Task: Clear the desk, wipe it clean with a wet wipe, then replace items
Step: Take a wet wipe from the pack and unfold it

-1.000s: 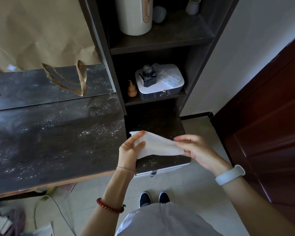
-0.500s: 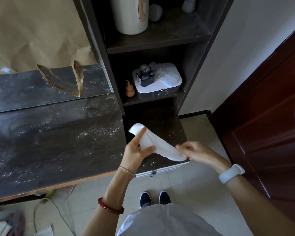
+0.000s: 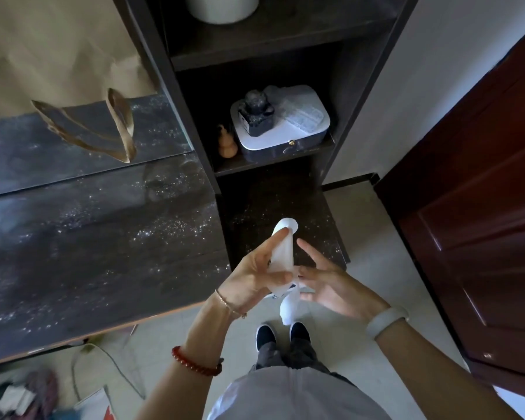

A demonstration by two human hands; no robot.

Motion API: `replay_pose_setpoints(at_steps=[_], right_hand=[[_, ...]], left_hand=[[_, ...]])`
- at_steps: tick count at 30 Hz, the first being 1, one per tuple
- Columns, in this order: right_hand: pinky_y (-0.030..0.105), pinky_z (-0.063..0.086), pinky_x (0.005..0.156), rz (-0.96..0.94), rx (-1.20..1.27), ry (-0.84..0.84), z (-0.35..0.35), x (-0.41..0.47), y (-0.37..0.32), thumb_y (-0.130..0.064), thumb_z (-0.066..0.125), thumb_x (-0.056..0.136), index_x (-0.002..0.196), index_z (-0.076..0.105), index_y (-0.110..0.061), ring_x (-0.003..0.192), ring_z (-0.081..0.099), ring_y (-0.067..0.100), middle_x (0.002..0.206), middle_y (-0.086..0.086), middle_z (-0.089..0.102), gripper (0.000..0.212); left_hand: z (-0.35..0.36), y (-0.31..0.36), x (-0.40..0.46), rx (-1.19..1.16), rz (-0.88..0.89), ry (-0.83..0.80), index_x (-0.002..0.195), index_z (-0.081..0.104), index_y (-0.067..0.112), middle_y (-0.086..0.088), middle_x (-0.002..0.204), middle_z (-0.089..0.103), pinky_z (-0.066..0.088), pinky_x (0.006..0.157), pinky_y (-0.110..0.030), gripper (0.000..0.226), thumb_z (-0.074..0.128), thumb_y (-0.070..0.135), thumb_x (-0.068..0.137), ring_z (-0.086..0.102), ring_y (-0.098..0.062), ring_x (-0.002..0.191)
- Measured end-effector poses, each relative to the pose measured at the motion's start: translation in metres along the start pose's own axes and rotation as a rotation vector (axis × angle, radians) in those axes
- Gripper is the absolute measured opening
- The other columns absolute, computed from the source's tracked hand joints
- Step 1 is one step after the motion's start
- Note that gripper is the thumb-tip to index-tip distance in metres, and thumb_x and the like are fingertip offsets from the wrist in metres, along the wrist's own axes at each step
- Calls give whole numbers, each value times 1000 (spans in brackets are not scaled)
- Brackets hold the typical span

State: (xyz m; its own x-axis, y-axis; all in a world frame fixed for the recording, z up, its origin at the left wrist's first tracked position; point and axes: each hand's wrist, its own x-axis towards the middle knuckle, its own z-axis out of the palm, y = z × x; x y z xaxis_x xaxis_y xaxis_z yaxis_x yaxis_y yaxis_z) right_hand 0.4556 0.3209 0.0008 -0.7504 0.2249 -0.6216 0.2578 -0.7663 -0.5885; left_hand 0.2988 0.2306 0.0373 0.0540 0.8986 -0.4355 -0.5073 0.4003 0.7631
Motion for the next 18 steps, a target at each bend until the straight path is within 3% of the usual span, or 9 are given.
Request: replay_pose_setpoints(at_steps=[2,5,7,10,13,16,18], right_hand=[[33,41,79,15,110,37,-1,3,1,-31,83,60,135,28,-42,115,53,22,115,5,61,94],[40,42,93,69,167,72,0,8,7,-25,72,71,141,14,-40,116,53,27,131,10,52,92],[40,42,93,7,186,129,3,10,8,-19,70,77,141,18,-38,108,57,27,121,10,58,84],[37,43,88,-228,185,339,2,10,0,-2,59,80,128,46,-30,99,56,26,98,13,59,57],[24,46,81,-405,-230,574,-3,1,-11,-2,56,86,95,69,-30,89,57,18,89,2,63,32],[9,42,79,-423,-776,570,-2,-5,-22,-11,56,89,109,63,-19,93,54,9,103,-3,56,22],[16,39,80,-334,-1111,503,-3,-3,-22,-16,59,87,114,58,-11,94,50,12,104,0,45,28]], left_hand=[[-4,1,3,-16,5,-22,136,38,24,-7,117,45,48,85,-44,84,70,3,61,54,-27,96],[-10,4,5,-39,21,-74,138,36,24,-8,111,44,51,74,-33,87,68,2,60,56,-21,84],[-13,6,6,28,-1,-64,136,38,29,-8,108,46,51,73,-32,84,68,-2,64,55,-21,86],[-20,10,11,552,-11,104,134,34,32,-5,120,45,46,80,-19,79,69,-4,73,50,-18,99],[-26,10,14,939,3,264,136,36,20,-5,129,47,37,86,-12,65,63,1,80,49,-17,105],[-23,8,20,1154,36,389,123,54,14,-5,127,53,33,89,-16,40,59,9,84,52,-23,112],[-23,7,23,1231,32,454,105,66,13,-8,116,55,38,83,-22,22,58,17,85,55,-26,102]])
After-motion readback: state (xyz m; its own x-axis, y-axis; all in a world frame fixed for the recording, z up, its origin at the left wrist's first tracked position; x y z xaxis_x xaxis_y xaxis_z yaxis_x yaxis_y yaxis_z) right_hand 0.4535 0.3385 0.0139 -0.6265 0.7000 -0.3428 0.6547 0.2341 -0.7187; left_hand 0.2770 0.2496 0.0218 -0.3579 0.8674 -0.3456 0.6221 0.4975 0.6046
